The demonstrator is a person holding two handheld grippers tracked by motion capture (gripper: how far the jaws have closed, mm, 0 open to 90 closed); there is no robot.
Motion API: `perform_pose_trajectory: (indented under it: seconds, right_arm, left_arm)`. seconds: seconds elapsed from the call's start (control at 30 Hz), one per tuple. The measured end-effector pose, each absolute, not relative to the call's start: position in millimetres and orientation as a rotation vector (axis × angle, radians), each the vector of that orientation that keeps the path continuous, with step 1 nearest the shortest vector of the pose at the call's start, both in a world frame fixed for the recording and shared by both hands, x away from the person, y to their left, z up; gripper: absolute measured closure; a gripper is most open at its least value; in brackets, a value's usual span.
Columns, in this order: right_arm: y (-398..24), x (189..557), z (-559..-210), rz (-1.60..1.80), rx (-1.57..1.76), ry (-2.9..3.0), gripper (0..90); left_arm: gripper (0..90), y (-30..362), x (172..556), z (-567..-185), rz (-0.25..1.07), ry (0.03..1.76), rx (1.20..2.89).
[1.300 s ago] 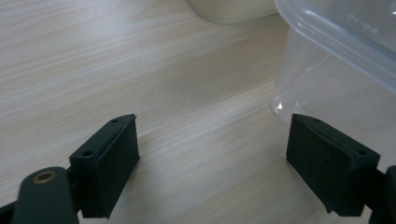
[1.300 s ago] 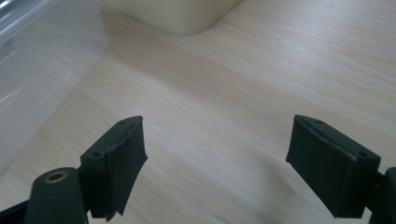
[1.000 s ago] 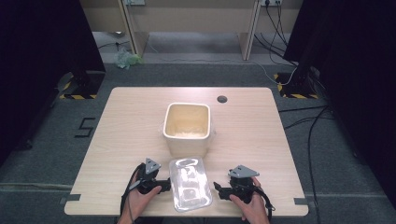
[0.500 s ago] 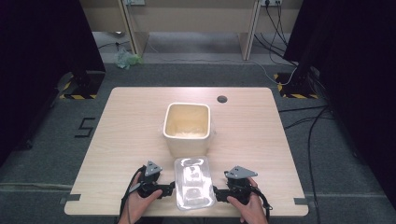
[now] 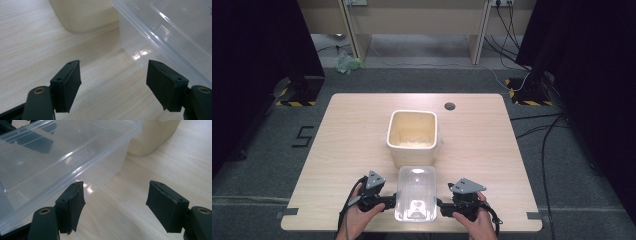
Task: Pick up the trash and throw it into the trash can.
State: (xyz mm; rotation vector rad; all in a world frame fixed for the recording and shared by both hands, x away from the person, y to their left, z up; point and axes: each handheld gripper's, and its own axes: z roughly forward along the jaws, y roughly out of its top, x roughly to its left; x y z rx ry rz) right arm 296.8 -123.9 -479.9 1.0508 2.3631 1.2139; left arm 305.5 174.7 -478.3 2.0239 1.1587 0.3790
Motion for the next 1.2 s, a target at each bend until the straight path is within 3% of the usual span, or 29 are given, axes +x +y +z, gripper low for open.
perform_pose_trajectory:
  seconds: [1.2]
  right_arm:
    - [-125.1, 286.6, -398.4, 1.213, 0.945, 2.356, 30.7]
  left_arm:
    - [29.6, 175.7, 303.5, -397.3, 0.415, 1.061, 1.995]
